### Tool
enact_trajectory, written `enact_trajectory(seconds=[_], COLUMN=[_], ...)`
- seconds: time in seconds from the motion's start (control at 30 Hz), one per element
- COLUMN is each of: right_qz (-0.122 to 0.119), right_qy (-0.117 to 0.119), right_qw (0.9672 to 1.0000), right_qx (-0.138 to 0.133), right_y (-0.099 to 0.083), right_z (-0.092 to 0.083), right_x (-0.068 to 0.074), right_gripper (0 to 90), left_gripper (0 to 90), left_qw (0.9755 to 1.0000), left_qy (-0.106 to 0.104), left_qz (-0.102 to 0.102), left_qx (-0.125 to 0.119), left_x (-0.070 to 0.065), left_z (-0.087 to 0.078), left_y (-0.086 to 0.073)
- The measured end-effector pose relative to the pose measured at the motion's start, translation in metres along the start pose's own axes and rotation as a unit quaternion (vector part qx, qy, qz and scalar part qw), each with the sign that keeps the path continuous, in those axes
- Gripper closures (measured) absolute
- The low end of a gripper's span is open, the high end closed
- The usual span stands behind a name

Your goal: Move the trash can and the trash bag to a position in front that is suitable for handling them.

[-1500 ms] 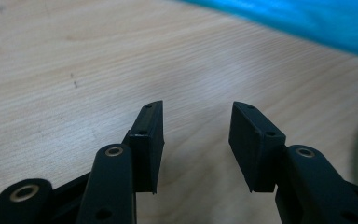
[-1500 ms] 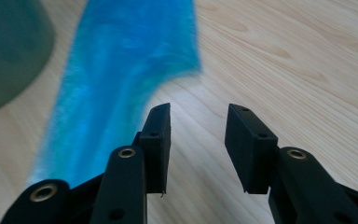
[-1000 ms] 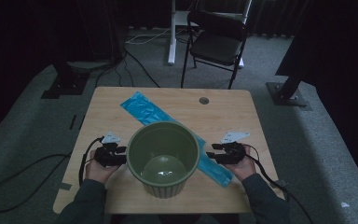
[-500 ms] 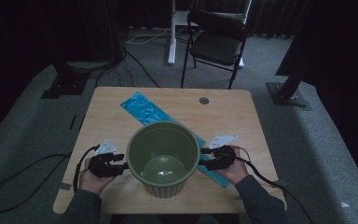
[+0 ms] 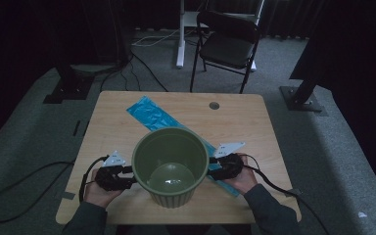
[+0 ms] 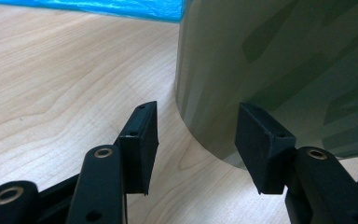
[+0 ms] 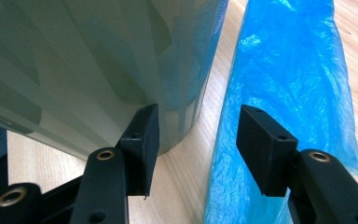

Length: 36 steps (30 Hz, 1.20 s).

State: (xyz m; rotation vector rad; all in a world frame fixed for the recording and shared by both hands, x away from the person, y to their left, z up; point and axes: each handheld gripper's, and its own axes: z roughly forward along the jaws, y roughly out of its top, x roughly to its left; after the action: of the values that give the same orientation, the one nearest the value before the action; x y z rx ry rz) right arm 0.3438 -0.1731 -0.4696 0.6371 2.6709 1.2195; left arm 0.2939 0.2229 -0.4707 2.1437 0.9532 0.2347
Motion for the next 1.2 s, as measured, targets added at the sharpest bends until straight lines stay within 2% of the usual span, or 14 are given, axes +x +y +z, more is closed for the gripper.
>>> enact_trajectory(seconds=[0.27,0.4,0.53,0.7,0.83,0.97,1.03,1.13,1.2], right_qz=[0.004,0.008,0.004,0.002,0.01,0.002,0.012,0.012,0.022], right_qy=[0.001,0.0,-0.012,-0.017,-0.023,-0.029,-0.028,-0.052,-0.065], right_qw=[1.0,1.0,0.9999,0.9998,0.9997,0.9995,0.9995,0.9985,0.9976], right_qx=[-0.001,0.001,0.009,0.009,0.008,0.008,0.004,0.008,0.009], right_y=[0.004,0.005,0.009,0.016,0.021,0.026,0.027,0.027,0.024], right_z=[0.005,0.008,0.012,0.019,0.025,0.029,0.03,0.029,0.028], right_x=[-0.003,-0.008,-0.011,-0.014,-0.016,-0.017,-0.021,-0.028,-0.036], right_gripper=[49.6,50.2,50.8,51.0,51.3,51.1,50.4,50.1,50.6], left_gripper=[50.4,50.5,51.8,52.2,51.9,51.8,50.7,50.1,49.5], left_qw=[0.9999,0.9999,0.9996,0.9989,0.9983,0.9978,0.9978,0.9977,0.9977], left_qy=[0.008,0.015,0.027,0.04,0.051,0.054,0.055,0.056,0.054], left_qz=[-0.01,-0.008,-0.007,-0.023,-0.027,-0.036,-0.037,-0.037,-0.038], left_qx=[-0.004,-0.002,0.0,-0.006,-0.007,-0.011,-0.011,-0.014,-0.016], left_x=[0.006,0.009,0.015,0.025,0.031,0.036,0.038,0.039,0.041], left_z=[0.001,0.004,0.008,0.009,0.01,0.011,0.012,0.014,0.013], left_y=[0.003,0.007,0.011,0.012,0.012,0.012,0.013,0.015,0.015])
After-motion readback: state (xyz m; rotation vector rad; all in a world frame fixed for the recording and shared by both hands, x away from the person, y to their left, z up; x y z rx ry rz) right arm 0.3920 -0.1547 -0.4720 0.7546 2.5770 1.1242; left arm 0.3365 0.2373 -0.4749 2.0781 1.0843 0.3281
